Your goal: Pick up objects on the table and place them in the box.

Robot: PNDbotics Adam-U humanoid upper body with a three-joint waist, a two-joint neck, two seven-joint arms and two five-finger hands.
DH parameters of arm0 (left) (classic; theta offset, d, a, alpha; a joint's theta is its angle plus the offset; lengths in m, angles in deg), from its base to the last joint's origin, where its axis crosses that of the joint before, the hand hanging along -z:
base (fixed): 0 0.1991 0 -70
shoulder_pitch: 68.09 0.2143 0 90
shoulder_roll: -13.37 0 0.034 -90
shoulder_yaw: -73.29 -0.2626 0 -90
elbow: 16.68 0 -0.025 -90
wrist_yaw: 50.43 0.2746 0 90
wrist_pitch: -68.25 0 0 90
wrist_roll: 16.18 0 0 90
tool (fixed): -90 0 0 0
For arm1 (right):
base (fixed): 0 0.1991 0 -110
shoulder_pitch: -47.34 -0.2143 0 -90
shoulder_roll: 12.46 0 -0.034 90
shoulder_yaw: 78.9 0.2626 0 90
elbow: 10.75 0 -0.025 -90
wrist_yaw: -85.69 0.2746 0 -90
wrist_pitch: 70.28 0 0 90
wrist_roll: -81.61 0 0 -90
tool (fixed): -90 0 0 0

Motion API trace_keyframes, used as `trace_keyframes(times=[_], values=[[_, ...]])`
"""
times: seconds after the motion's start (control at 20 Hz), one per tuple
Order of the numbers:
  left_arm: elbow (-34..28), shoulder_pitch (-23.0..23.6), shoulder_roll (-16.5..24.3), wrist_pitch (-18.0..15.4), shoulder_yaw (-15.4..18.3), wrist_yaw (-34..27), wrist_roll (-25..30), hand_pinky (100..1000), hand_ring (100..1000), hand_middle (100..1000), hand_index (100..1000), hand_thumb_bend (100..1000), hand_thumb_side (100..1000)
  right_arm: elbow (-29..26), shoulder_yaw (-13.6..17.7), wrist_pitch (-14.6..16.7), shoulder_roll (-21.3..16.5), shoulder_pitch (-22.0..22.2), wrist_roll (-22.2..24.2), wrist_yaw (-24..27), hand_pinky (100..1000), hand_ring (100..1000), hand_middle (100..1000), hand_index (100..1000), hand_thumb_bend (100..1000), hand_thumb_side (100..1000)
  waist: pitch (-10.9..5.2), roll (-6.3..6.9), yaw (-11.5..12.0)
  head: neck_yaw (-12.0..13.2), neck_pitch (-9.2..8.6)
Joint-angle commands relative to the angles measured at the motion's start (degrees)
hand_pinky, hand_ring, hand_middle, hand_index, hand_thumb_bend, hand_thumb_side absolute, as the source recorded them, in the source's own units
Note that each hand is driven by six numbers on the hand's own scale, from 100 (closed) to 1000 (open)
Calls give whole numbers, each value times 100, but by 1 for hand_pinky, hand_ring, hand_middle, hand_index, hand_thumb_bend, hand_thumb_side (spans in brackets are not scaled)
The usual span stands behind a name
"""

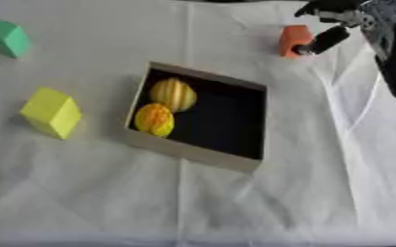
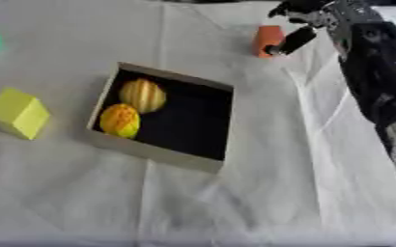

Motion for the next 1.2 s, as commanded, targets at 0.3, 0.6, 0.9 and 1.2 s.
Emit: trace_keyframes(times=[0.3,0.6,0.9,1.2], values=[[-112,-38,29,19,33,8,-20,869,816,730,821,100,568,226,88,82,-110,-168,-257,-362,916,949,958,1000,357,706,-259,15,1,-23,23],[-112,-42,10,30,27,10,-9,870,815,730,819,100,568,352,159,64,-16,-171,-483,-357,894,936,930,1000,292,683,-229,27,2,-33,14],[-112,-48,5,35,30,17,-1,871,815,732,817,100,568,461,210,31,81,-158,-665,-230,774,918,904,1000,216,655,-190,48,24,-49,3],[-112,-43,-6,49,28,25,19,872,815,734,815,100,568,506,199,5,100,-130,-663,-88,761,904,871,945,176,639,-175,43,27,-56,8]])
